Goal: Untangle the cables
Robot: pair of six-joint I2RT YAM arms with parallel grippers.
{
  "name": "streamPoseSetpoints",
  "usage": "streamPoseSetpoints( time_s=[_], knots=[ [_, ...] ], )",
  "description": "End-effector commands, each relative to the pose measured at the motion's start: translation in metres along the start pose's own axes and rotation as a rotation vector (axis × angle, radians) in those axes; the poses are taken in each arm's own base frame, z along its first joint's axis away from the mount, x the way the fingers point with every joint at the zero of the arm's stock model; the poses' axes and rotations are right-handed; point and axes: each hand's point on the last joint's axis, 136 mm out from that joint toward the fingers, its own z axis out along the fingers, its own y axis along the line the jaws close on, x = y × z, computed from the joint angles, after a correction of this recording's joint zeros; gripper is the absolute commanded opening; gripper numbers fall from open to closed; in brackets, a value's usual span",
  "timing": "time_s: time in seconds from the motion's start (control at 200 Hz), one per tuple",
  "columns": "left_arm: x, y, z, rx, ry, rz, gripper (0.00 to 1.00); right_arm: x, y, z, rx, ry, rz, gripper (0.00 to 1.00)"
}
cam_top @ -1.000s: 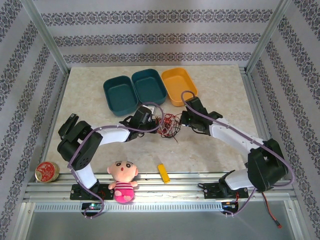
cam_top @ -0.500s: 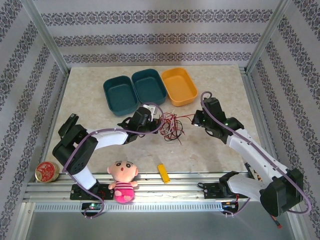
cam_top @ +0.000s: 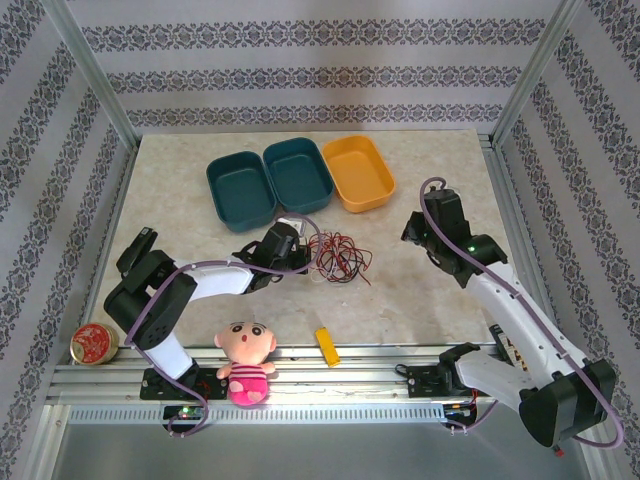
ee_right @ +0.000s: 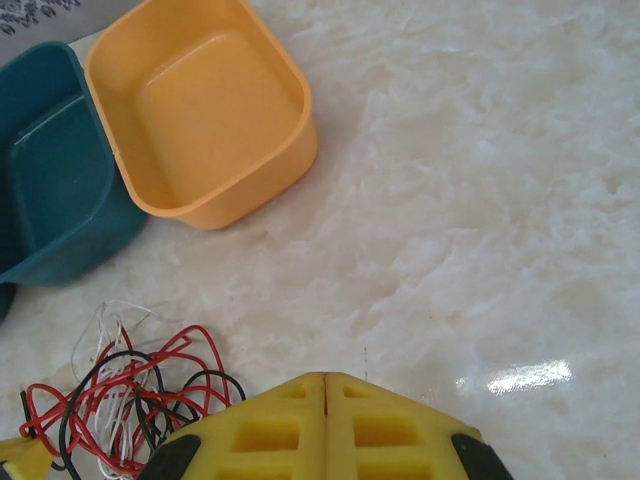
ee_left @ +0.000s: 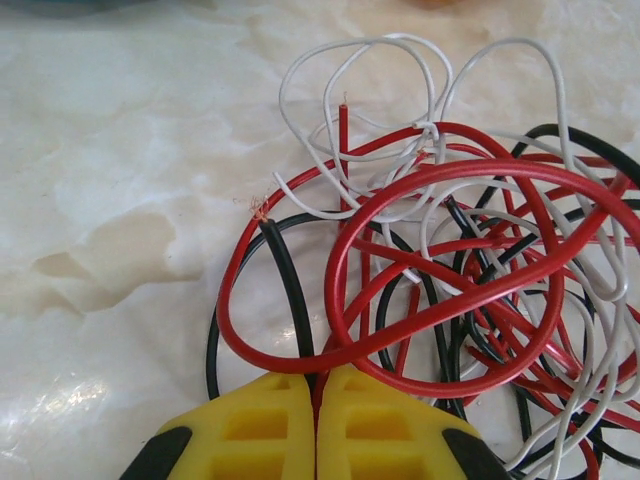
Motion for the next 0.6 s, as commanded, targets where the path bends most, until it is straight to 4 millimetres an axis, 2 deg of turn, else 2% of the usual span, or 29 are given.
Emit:
streamPoseSetpoints(
  time_s=[0.0,0.11,0.155,0.255,0.37,0.485,0.6],
  knots=[
    [-0.005,0.006,-0.007,-0.02,-0.023,-0.018,0.09,-0.006,0.001,-0.004,0.001,-0.014,0.0,0.0],
    [-0.005,0.0,-0.005,0.013,-0.018,-0.021,0.16,0.009,0.01,0.009,-0.038,0.05,0.008,0.0],
    [-0.006,-0.003,-0.005,0.03,-0.018,-0.024,0.2,0.019,0.014,0.014,-0.051,0.087,0.008,0.03],
    [-0.009,-0.01,-0.006,0.062,-0.02,-0.032,0.37,0.043,0.026,0.024,-0.078,0.177,-0.011,0.1],
    [-0.017,-0.017,-0.014,0.081,-0.035,-0.034,0.5,0.072,0.04,0.028,-0.092,0.269,-0.044,0.13],
    [-0.029,-0.014,-0.029,0.049,-0.067,-0.056,0.54,0.098,0.044,0.03,-0.085,0.337,-0.053,0.16],
    [-0.039,-0.011,-0.044,0.038,-0.098,-0.075,0.57,0.114,0.041,0.03,-0.078,0.367,-0.039,0.19]
  ],
)
